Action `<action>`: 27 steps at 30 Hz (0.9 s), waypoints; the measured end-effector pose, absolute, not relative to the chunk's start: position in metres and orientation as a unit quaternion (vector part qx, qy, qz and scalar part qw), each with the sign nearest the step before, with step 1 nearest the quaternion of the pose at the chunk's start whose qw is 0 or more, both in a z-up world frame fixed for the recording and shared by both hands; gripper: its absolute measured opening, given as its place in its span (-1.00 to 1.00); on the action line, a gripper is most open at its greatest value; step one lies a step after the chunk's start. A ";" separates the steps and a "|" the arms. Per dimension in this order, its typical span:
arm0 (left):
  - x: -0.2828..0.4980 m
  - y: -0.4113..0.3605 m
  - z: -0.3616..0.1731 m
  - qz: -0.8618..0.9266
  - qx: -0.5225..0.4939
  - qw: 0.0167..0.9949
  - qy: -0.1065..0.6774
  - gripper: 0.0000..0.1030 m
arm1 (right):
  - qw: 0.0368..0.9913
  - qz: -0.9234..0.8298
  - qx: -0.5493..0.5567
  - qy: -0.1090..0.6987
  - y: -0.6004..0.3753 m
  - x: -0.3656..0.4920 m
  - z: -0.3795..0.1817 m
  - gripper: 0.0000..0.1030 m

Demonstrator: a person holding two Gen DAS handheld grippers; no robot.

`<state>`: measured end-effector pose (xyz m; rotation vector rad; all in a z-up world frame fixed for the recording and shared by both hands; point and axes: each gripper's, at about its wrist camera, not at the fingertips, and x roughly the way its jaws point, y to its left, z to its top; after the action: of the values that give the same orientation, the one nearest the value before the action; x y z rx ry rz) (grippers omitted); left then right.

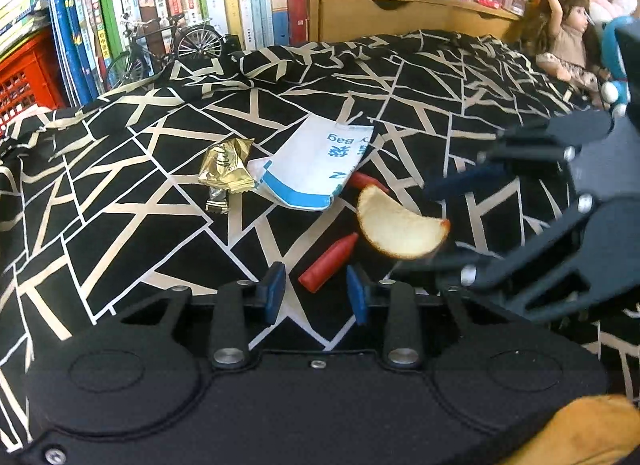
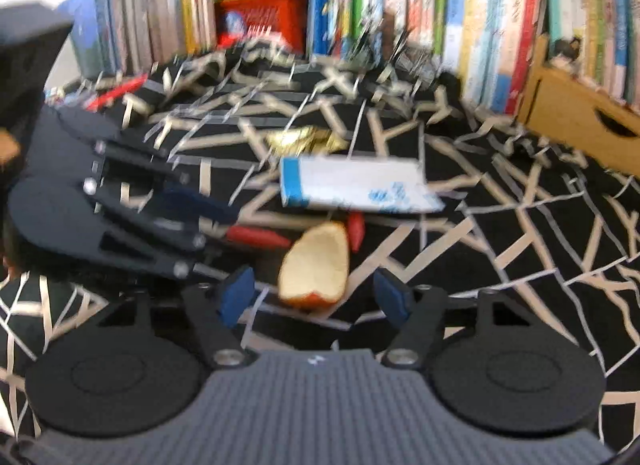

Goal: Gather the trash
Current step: 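Grasp the red stick with the left gripper while the right grasps the bread crust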

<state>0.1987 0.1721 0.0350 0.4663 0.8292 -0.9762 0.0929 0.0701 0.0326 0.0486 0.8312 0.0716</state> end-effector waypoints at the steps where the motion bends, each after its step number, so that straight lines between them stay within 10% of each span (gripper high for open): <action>1: 0.200 0.172 0.034 -0.453 0.213 0.775 0.385 -0.38 | 0.911 0.034 0.022 0.410 0.071 0.093 0.030 0.26; 4: 0.204 0.170 0.035 -0.455 0.215 0.774 0.385 -0.50 | 0.913 0.025 0.018 0.407 0.071 0.089 0.030 -0.22; 10: 0.198 0.170 0.033 -0.435 0.227 0.789 0.370 -0.79 | 0.915 0.005 0.038 0.402 0.066 0.083 0.030 -0.24; 27: 0.145 0.184 0.050 -0.380 0.223 0.842 0.313 -0.81 | 0.933 0.003 0.023 0.358 0.071 0.041 0.073 -0.25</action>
<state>0.1450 0.1837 0.0503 0.4708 0.6607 -0.8024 0.0409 0.0705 0.0730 0.0477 0.7324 0.0062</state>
